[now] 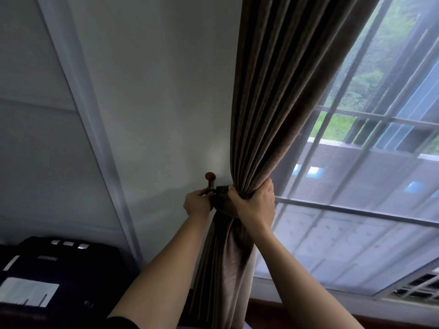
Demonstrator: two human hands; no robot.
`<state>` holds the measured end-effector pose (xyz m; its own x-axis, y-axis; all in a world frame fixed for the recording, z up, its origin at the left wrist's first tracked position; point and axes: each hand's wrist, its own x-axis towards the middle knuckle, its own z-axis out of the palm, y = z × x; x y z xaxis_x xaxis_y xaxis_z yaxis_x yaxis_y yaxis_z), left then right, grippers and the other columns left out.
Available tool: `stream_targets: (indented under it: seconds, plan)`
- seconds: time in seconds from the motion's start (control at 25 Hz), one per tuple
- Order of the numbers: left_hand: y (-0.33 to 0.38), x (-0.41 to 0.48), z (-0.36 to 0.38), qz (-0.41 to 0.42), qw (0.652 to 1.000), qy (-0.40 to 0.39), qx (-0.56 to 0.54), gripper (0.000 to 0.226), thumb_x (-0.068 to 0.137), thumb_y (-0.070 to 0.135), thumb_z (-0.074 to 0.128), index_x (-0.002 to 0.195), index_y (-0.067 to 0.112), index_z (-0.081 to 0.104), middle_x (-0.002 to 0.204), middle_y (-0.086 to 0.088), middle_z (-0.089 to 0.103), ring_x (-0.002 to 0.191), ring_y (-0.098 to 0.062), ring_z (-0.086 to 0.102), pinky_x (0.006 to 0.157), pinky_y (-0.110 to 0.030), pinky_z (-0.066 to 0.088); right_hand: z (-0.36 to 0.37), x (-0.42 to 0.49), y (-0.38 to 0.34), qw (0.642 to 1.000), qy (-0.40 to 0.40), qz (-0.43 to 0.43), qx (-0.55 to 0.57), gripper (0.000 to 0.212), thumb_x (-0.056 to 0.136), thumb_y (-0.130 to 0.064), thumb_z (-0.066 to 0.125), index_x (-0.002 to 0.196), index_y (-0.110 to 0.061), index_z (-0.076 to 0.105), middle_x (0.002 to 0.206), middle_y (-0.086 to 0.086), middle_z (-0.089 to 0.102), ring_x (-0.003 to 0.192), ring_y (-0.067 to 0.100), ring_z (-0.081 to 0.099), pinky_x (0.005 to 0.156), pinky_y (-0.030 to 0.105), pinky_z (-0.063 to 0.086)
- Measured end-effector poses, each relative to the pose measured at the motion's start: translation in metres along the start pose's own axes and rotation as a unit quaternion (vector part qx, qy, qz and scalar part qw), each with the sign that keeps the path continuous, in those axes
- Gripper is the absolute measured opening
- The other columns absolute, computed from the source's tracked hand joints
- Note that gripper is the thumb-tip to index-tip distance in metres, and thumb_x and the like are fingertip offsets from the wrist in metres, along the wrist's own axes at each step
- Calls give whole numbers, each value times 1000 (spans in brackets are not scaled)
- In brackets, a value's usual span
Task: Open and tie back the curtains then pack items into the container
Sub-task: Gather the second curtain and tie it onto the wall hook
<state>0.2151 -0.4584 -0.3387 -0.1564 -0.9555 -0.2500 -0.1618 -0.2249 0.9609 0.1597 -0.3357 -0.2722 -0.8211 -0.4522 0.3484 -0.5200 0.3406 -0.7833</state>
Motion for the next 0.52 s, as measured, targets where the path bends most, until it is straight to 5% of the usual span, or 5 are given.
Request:
stream_targets:
  seconds: [0.2, 0.36, 0.52]
  plan:
    - [3, 8, -11, 126, 980, -35, 153, 22, 82, 18, 70, 99, 4, 72, 90, -13, 72, 83, -25, 68, 67, -19, 44, -1, 7, 2, 1000, -15, 8, 7, 69, 66, -45, 72, 118, -11, 42, 112, 1, 51, 111, 25, 50, 82, 38, 45]
    - [-5, 14, -24, 134, 979, -89, 130, 23, 81, 13, 69, 103, 5, 73, 78, -14, 71, 72, -21, 67, 76, -30, 56, 1, 3, 3, 1000, -3, 4, 14, 65, 67, -43, 73, 115, -11, 43, 110, 2, 52, 110, 26, 50, 82, 38, 44]
    - [-2, 22, -24, 161, 966, -109, 171, 18, 79, 8, 70, 97, 5, 66, 80, -13, 70, 64, -20, 65, 64, -21, 56, 4, 3, -1, 1000, 3, 4, 8, 65, 68, -43, 73, 115, -9, 43, 110, 3, 52, 110, 26, 50, 81, 38, 45]
